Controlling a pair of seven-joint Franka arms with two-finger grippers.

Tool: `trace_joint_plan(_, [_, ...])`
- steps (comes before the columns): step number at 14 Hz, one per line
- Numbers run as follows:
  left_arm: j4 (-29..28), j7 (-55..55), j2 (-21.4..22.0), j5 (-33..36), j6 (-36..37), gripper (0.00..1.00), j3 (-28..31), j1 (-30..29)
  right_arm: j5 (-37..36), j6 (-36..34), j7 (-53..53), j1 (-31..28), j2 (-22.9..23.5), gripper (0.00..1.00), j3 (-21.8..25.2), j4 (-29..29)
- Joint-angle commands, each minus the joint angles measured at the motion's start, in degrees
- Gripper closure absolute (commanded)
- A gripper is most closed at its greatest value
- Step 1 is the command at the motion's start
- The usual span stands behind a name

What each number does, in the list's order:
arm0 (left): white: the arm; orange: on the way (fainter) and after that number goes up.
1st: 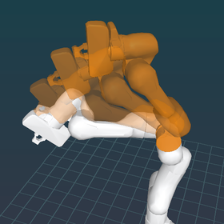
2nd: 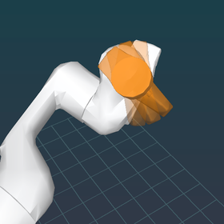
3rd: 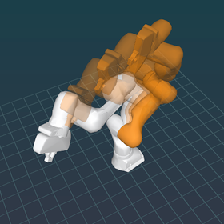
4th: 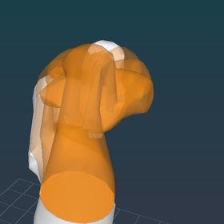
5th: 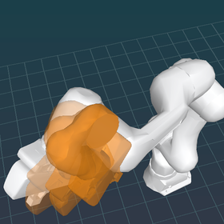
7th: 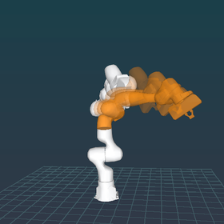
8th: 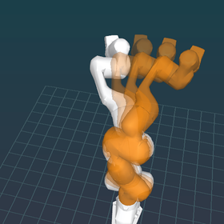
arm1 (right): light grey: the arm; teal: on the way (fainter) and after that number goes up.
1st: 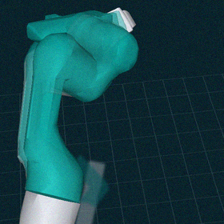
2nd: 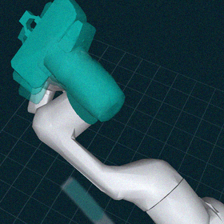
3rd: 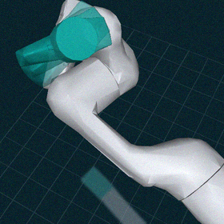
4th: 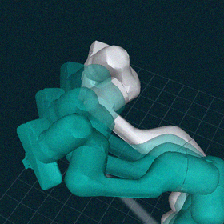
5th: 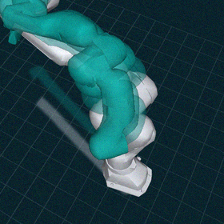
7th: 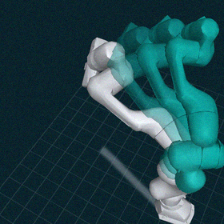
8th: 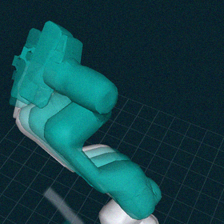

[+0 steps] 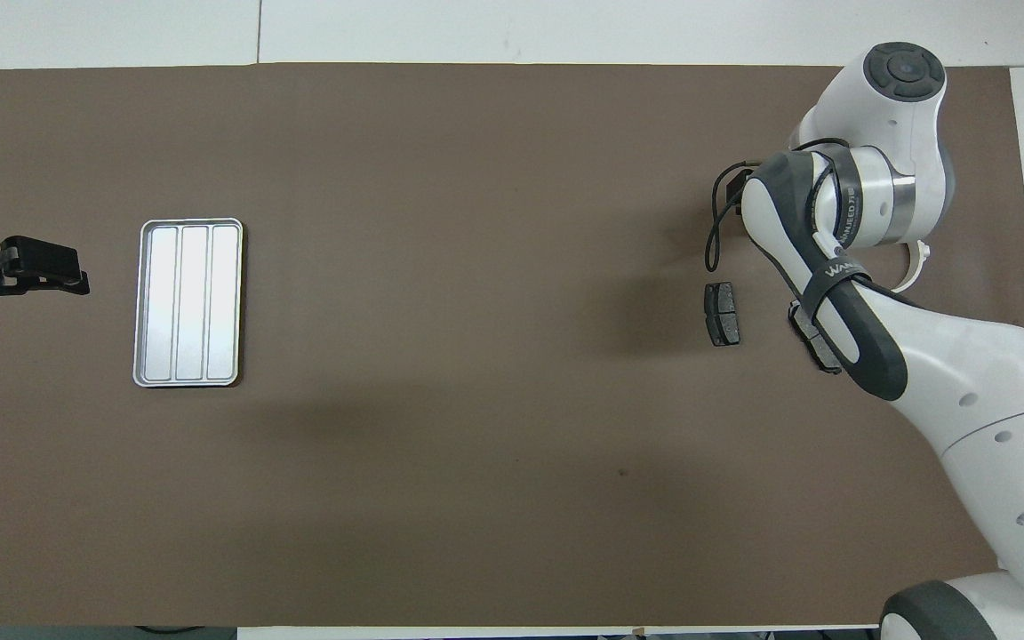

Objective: Pick bearing gear from pile to tray
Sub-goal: 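Grasp one black bearing ring with the right gripper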

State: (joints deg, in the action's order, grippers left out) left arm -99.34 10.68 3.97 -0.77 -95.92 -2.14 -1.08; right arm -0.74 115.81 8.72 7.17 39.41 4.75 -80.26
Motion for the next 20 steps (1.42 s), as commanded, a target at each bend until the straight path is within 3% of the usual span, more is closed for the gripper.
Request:
trace_joint_plan(1, [-0.4, -0.3, 1.0, -0.6, 0.9, 0.0, -0.1, -0.2, -1.4, -1.2, 3.9, 0.9, 1.3, 0.0, -0.3, 2.4])
trace_joint_plan(7, [-0.4, -0.3, 1.0, -0.6, 0.9, 0.0, -0.1, -0.2, -3.0, 2.0, 4.3, 1.4, 1.8, 0.03, -0.3, 2.4])
trace_joint_plan(12, [-0.4, -0.3, 1.0, -0.6, 0.9, 0.0, -0.1, -0.2, -1.5, 5.2, 6.9, 0.6, 1.8, 0.05, -0.4, 2.2])
trace_joint_plan(15, [-0.4, -0.3, 1.0, -0.6, 0.9, 0.0, -0.1, -0.2, 3.3, 6.6, 7.1, 0.6, 1.9, 0.05, -0.4, 2.0])
trace_joint_plan(20, [-0.4, -0.3, 1.0, -0.6, 0.9, 0.0, -0.1, -0.2, 2.9, 7.6, 6.9, -0.1, 1.8, 0.05, -0.4, 1.2])
